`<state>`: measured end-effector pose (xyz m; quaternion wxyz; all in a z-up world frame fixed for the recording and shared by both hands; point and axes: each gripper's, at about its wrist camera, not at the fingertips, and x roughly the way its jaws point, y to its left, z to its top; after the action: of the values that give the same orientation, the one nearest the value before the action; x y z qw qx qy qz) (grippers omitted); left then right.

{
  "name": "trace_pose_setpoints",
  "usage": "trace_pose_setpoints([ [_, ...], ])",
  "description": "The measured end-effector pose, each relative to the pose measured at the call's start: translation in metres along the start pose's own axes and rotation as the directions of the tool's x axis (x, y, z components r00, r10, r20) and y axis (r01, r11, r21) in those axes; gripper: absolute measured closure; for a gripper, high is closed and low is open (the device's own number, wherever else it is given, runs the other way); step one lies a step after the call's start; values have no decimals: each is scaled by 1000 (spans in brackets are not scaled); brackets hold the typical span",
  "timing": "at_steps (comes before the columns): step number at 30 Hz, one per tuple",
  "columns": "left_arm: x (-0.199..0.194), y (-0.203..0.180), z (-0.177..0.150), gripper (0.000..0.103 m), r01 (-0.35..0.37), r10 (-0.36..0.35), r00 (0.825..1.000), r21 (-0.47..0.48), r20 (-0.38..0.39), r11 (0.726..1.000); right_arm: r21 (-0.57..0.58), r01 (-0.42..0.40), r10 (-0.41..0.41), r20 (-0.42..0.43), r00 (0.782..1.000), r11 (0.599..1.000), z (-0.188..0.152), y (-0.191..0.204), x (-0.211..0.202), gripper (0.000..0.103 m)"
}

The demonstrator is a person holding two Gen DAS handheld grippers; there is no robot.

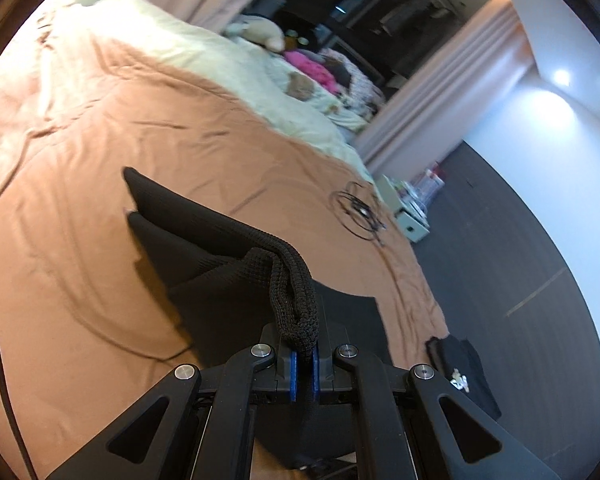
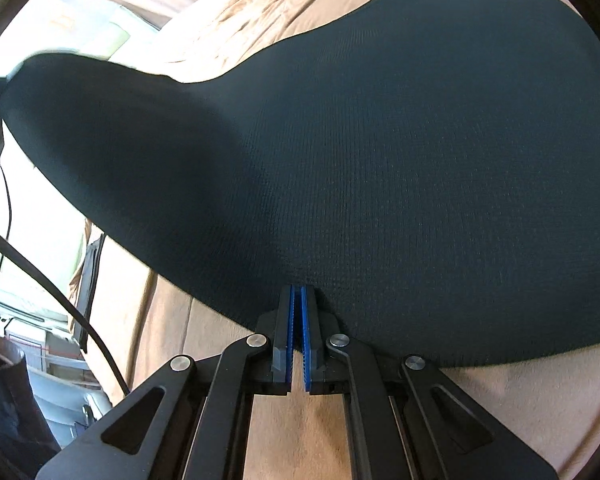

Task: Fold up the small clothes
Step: 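Grasp the shirt edge with both grippers and fold it over in half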

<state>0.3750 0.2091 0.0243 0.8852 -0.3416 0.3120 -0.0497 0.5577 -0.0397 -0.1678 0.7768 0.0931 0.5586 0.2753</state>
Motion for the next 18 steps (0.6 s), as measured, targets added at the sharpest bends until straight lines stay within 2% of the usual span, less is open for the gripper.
trace_pose_setpoints([
  [4, 17, -26, 1, 99, 47, -47, 999, 30, -26, 998, -2, -7, 7, -2, 1000, 1000, 0, -1, -6, 103],
  [9, 42, -61, -2, 99, 103, -98, 992, 72, -80, 992, 9, 4, -4, 44, 999, 1000, -4, -11, -34, 102],
  [18, 85, -121, -24, 99, 224, -198, 960, 119, -199, 967, 30, 60, -63, 147, 987, 998, -12, -38, -94, 102],
])
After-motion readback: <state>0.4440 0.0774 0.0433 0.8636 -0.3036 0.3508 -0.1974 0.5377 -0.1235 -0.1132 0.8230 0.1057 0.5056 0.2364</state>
